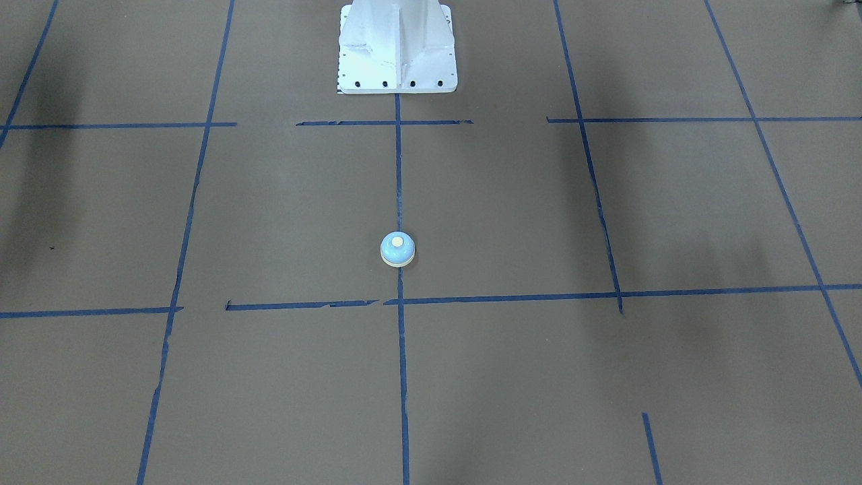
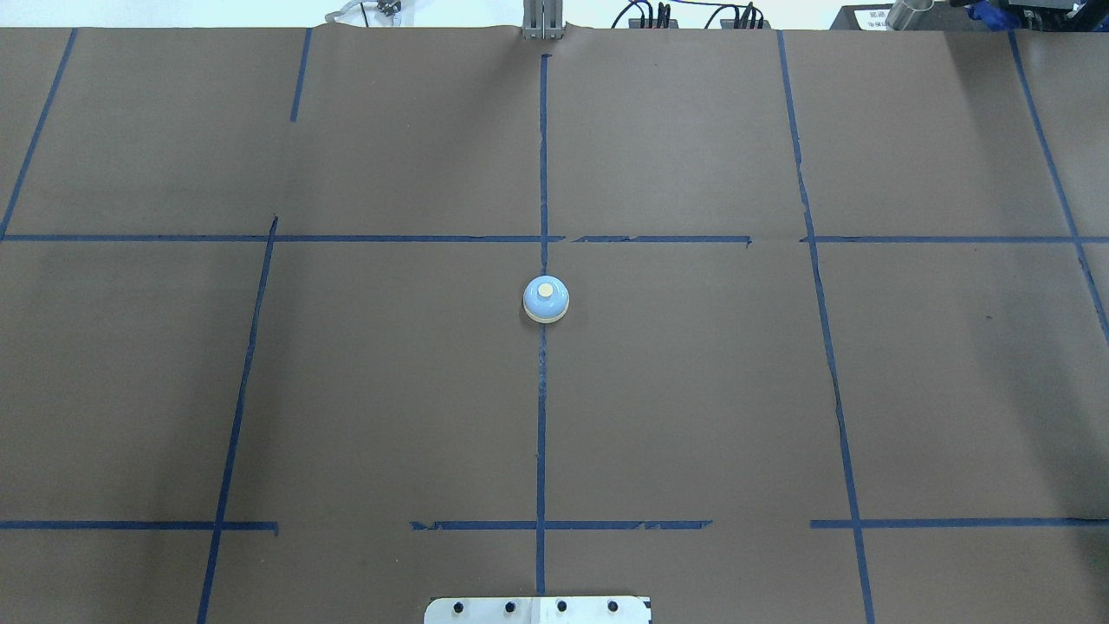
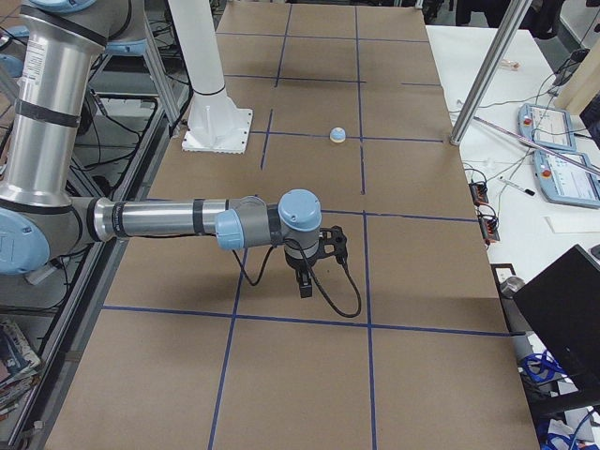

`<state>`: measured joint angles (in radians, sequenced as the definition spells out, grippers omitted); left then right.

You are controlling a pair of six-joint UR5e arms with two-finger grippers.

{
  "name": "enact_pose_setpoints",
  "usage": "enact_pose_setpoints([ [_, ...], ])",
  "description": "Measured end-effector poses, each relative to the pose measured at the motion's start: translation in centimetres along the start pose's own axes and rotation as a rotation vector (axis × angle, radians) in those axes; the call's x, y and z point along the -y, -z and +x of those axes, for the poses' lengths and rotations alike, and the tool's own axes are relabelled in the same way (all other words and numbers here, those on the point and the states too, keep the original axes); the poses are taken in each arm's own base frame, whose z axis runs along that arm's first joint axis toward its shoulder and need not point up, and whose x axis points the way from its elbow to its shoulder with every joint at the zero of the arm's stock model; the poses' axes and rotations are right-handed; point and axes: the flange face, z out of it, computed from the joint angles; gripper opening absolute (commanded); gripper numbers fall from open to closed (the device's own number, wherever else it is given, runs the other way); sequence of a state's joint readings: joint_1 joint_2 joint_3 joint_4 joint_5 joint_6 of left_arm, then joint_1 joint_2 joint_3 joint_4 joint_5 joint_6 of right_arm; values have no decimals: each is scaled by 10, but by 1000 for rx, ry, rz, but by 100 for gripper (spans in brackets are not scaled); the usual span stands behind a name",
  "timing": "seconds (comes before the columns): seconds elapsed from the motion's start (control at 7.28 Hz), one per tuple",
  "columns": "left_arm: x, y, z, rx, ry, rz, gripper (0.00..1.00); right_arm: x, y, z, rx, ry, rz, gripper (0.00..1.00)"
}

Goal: Place and press bell with both arms

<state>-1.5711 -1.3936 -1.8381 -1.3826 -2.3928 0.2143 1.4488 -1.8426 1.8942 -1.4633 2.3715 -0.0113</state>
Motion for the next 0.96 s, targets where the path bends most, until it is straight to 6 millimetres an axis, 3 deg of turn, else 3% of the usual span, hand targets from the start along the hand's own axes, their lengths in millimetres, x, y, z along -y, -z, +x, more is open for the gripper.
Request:
enact_pose_setpoints([
  [0.96,-8,0,0,0,10,2,100,-21,8,24,-12,-5,14,100],
])
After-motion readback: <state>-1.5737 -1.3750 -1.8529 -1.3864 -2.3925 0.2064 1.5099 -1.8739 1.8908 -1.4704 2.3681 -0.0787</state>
